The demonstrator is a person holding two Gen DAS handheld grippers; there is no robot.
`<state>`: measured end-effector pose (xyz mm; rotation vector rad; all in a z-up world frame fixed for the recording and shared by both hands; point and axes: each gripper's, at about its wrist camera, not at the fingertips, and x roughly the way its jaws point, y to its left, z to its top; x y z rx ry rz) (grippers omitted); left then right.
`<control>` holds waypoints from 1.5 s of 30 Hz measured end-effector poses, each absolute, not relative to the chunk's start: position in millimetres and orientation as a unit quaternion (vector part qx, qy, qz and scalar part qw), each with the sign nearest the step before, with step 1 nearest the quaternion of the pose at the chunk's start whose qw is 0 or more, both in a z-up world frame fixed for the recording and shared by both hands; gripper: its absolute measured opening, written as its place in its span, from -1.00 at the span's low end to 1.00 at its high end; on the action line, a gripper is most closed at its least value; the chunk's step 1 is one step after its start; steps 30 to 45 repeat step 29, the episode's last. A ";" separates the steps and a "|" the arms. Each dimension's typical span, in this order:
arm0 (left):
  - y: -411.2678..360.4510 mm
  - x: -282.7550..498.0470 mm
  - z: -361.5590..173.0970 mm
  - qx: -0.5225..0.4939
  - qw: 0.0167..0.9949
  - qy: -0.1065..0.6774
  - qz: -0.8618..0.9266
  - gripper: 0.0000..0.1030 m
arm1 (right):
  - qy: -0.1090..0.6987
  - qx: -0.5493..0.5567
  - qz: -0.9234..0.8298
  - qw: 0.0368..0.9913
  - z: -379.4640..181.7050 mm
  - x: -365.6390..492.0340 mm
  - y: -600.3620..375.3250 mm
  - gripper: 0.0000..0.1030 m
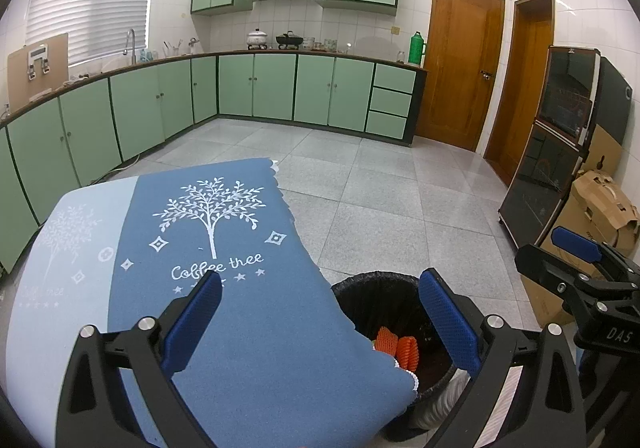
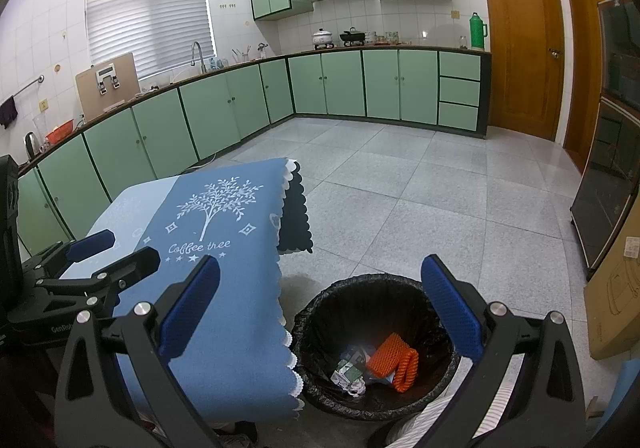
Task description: Collect trash
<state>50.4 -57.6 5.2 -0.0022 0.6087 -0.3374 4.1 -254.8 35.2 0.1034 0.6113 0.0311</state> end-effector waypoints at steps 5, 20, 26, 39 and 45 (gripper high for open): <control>-56.6 50.3 4.5 -0.001 0.940 0.299 -0.165 0.88 | 0.301 0.051 0.015 0.952 34.9 4.2 -254.2 0.90; -59.7 51.9 1.3 -0.005 0.938 0.304 -0.164 0.88 | 0.302 0.051 0.015 0.952 35.4 4.8 -253.4 0.90; -60.5 50.9 0.9 -0.003 0.939 0.304 -0.164 0.88 | 0.301 0.050 0.015 0.952 33.7 3.0 -252.8 0.90; -61.8 50.0 0.7 -0.002 0.938 0.304 -0.165 0.88 | 0.302 0.050 0.015 0.952 33.8 3.1 -252.6 0.90; -61.8 50.0 0.7 -0.002 0.938 0.304 -0.165 0.88 | 0.302 0.050 0.015 0.952 33.8 3.1 -252.6 0.90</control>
